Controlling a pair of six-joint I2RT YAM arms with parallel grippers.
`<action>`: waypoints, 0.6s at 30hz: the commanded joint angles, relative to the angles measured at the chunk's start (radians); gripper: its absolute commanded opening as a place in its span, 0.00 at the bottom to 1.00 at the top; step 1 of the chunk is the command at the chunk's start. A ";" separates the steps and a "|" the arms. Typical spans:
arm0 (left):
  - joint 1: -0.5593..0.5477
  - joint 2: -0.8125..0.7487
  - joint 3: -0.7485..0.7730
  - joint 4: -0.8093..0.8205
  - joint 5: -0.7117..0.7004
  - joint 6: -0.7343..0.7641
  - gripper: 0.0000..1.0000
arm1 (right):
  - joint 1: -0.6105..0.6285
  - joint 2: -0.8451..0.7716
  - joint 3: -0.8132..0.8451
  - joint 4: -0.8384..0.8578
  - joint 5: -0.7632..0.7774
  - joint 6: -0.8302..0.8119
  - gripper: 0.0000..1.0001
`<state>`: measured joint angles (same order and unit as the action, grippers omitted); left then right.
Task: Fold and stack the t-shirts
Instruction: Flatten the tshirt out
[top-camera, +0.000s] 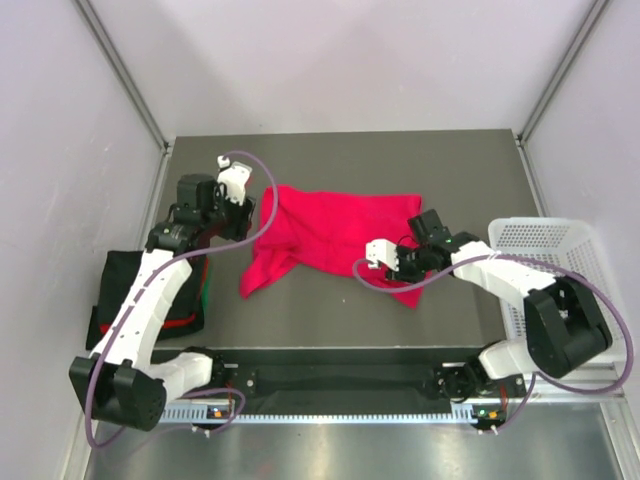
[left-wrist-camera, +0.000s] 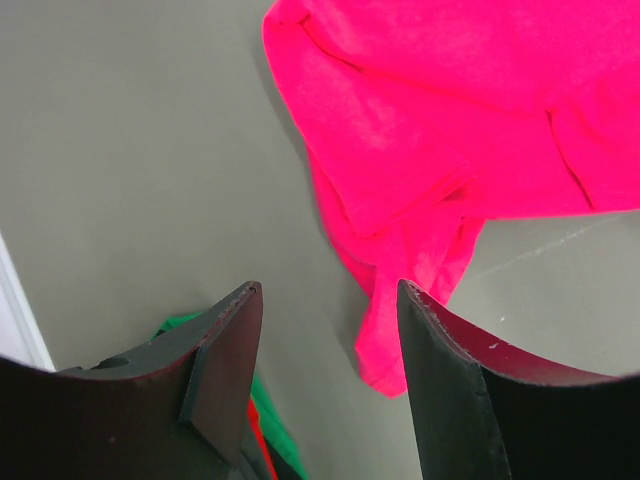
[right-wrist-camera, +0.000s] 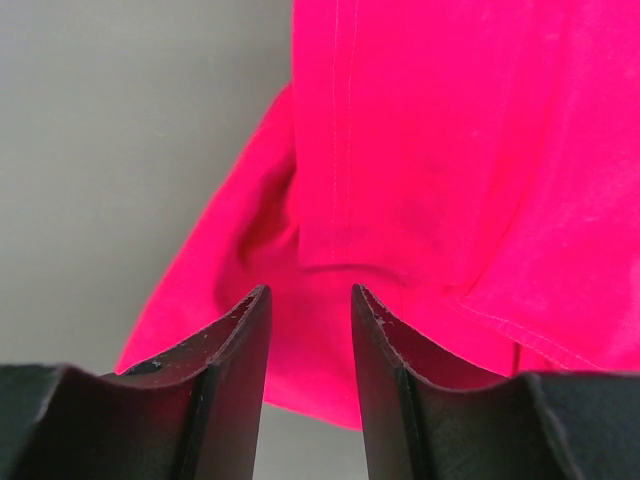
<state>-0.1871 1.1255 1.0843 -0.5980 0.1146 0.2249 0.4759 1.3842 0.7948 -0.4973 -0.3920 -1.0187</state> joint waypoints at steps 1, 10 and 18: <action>0.011 -0.035 -0.021 0.033 0.028 -0.015 0.61 | 0.015 0.033 -0.014 0.109 0.062 -0.064 0.38; 0.021 -0.052 -0.052 0.053 0.036 -0.019 0.61 | 0.018 0.073 0.007 0.117 0.068 -0.063 0.38; 0.028 -0.059 -0.060 0.056 0.039 -0.021 0.61 | 0.073 0.073 -0.002 0.100 0.070 -0.055 0.38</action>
<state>-0.1677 1.1007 1.0317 -0.5869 0.1356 0.2108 0.5152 1.4620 0.7727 -0.4118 -0.3099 -1.0641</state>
